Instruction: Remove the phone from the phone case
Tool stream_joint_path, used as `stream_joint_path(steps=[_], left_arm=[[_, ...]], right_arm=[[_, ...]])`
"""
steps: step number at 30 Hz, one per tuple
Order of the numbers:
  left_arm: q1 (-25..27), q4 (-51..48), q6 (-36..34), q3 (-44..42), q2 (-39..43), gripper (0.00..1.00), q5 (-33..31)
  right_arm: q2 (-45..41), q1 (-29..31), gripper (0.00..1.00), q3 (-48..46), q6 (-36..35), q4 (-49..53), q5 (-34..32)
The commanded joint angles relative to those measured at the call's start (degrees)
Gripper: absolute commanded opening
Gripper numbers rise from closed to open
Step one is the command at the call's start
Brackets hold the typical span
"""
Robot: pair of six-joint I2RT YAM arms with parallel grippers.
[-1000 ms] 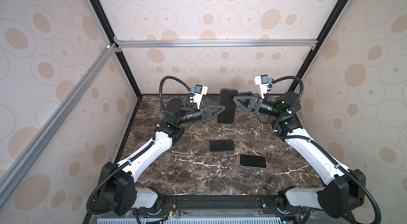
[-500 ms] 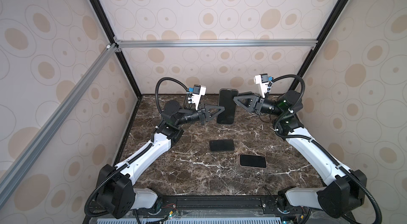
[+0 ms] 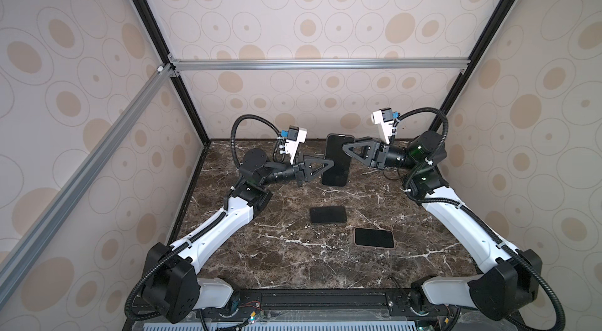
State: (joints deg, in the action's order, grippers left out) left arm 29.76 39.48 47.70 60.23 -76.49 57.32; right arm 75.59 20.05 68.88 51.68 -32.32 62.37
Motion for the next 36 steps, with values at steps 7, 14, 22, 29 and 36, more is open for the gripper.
stream_joint_path(steps=[7,14,22,29,36], left_arm=[[0.4,6.1,1.4,1.5,0.9,0.14,0.3],[0.6,11.4,5.2,0.2,0.2,0.48,0.1],[1.5,9.9,3.9,-0.3,0.1,0.45,-1.1],[2.5,12.8,5.3,-0.5,-1.0,0.28,-1.3],[2.6,13.9,5.7,-0.6,-1.0,0.11,-1.4]], right_arm=[[-1.5,0.7,0.0,1.4,2.2,-2.3,-3.4],[-6.3,0.7,0.0,-4.2,2.6,-8.8,-17.4],[-7.1,1.7,0.0,-8.5,5.2,-18.2,-25.5],[-6.1,3.5,0.0,-9.8,5.3,-22.0,-28.8],[-5.8,4.0,0.0,-10.1,5.1,-22.4,-29.3]])
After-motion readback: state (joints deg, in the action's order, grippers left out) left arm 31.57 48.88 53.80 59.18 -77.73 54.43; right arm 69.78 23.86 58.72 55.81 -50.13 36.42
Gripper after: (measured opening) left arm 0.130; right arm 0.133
